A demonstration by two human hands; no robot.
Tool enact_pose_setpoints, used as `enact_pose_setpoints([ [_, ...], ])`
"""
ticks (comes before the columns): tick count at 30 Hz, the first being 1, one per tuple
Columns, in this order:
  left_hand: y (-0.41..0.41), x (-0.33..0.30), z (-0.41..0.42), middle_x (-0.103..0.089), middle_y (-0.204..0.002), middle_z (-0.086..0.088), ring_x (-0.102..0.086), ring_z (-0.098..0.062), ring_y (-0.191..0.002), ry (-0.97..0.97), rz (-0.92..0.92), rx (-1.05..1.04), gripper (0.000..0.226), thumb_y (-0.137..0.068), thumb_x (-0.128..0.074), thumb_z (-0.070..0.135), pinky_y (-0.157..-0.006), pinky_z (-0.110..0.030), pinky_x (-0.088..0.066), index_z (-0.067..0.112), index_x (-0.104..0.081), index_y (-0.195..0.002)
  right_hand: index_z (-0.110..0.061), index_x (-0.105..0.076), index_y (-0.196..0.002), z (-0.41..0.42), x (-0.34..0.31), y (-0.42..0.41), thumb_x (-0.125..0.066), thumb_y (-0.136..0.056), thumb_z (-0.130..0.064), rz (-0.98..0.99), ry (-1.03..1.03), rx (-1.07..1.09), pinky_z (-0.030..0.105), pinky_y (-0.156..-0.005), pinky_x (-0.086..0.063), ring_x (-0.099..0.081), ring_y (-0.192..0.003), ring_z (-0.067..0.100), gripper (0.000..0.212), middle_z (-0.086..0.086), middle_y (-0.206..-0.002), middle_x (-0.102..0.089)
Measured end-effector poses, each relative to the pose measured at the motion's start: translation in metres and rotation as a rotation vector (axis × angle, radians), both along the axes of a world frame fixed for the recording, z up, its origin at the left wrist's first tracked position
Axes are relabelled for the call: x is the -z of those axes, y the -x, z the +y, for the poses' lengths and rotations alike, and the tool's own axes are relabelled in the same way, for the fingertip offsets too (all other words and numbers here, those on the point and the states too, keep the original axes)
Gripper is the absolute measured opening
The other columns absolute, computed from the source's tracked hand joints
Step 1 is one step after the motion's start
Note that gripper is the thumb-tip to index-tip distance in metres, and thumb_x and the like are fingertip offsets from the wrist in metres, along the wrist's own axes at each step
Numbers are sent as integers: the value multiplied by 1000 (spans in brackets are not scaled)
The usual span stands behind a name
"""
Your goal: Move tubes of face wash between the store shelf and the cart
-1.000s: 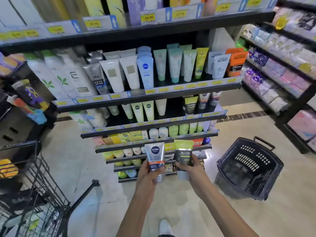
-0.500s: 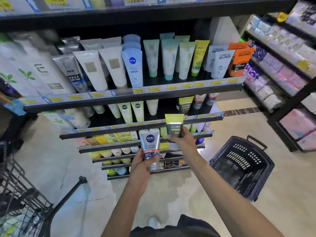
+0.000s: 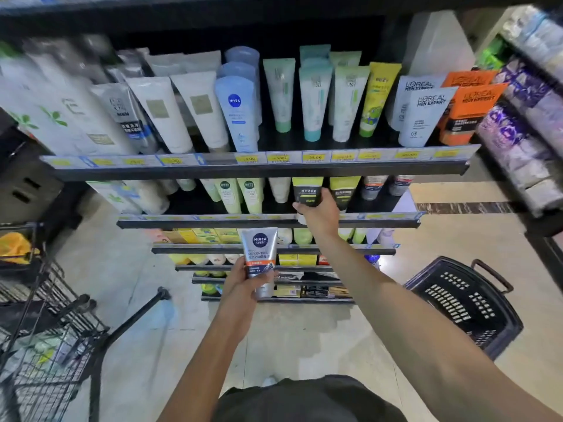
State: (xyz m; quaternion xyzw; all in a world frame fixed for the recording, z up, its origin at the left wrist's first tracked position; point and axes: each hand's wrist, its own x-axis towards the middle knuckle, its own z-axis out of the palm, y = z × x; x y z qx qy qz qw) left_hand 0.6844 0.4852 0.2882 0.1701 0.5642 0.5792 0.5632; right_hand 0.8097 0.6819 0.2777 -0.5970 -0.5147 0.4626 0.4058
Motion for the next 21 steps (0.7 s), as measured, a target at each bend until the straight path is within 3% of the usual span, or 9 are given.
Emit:
enact_pose_setpoints([
  [5, 7, 2, 0, -72, -125, -15, -68, -38, -117, 17, 20, -27, 53, -87, -66, -13, -104, -50, -50, 10, -60, -134, -25, -53, -109, 16, 1, 6, -83, -85, -19, 7, -17, 46, 29, -89, -48, -61, -98, 13, 39, -8, -102, -65],
  [9, 9, 7, -5, -72, -126, -13, -67, -37, -119, 46, 41, -24, 55, -85, -70, -9, -103, -49, -51, 13, -61, -134, -13, -56, -125, 29, 8, 9, -82, -85, -16, -43, -10, 63, 30, -95, -49, -62, -106, 18, 48, 0, -112, -68],
  [14, 13, 12, -10, -71, -127, -13, -66, -38, -121, 49, 51, -30, 60, -79, -76, -3, -103, -50, -50, 14, -61, -134, -10, -55, -124, 36, 25, 10, -81, -85, -14, -176, 22, 18, 33, -98, -50, -65, -116, 28, 47, 7, -120, -69],
  [21, 18, 14, -17, -73, -123, -12, -67, -36, -119, 63, 45, -29, 57, -83, -71, -10, -96, -42, -53, 16, -61, -133, -6, -53, -123, 39, 30, 12, -81, -87, -21, -326, 12, -11, 38, -88, -56, -68, -108, 33, 48, 12, -114, -70],
])
